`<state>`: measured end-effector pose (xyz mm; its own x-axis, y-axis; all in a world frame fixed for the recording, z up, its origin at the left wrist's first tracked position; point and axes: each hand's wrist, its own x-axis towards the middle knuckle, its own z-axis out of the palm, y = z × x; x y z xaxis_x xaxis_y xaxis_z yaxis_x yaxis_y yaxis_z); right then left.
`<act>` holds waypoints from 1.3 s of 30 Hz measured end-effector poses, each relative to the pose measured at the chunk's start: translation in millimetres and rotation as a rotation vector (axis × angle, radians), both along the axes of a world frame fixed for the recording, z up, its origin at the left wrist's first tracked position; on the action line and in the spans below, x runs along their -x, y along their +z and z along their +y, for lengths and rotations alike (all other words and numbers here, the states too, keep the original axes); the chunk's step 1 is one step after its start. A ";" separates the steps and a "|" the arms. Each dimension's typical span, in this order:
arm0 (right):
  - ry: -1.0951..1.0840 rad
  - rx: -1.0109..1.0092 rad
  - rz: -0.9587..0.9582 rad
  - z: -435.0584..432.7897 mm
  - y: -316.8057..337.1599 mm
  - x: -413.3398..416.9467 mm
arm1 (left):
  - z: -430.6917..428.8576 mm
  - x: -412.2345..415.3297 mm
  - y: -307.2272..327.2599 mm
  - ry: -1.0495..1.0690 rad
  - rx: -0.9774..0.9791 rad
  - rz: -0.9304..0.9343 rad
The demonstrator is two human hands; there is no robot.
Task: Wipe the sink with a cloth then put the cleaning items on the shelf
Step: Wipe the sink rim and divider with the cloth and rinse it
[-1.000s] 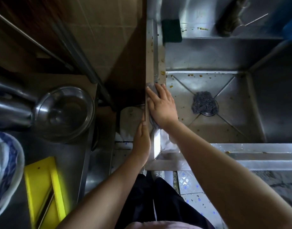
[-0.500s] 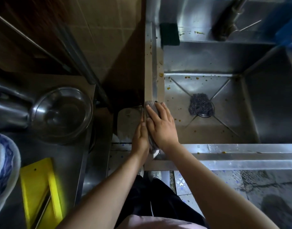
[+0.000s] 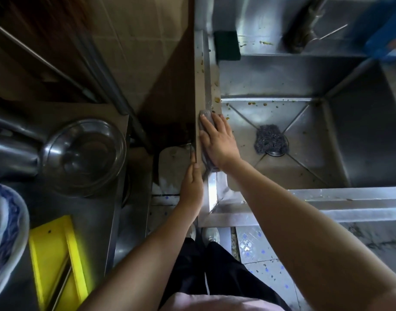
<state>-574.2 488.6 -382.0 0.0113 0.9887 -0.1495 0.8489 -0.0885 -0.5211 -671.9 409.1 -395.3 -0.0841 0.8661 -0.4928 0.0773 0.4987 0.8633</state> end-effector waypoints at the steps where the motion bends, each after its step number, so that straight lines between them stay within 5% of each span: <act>1: -0.007 -0.003 0.002 -3.8 1.5 1.1 | 1.2 1.4 0.4 -0.015 -0.012 0.003; 19: -0.162 -0.135 0.096 -76.0 21.8 10.4 | 24.3 26.7 10.0 -0.244 0.042 0.063; 35: -0.189 -0.148 0.352 4.8 30.9 -18.2 | 115.9 -9.9 20.8 0.019 0.045 0.027; 39: -0.056 -0.126 0.231 25.9 17.1 -21.9 | 141.9 -19.4 14.5 0.005 0.037 0.151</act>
<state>-552.3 514.5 -364.9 0.0467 0.9985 -0.0300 0.7016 -0.0542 -0.7105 -652.5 551.1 -380.8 -0.1640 0.8468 -0.5060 0.2023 0.5309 0.8229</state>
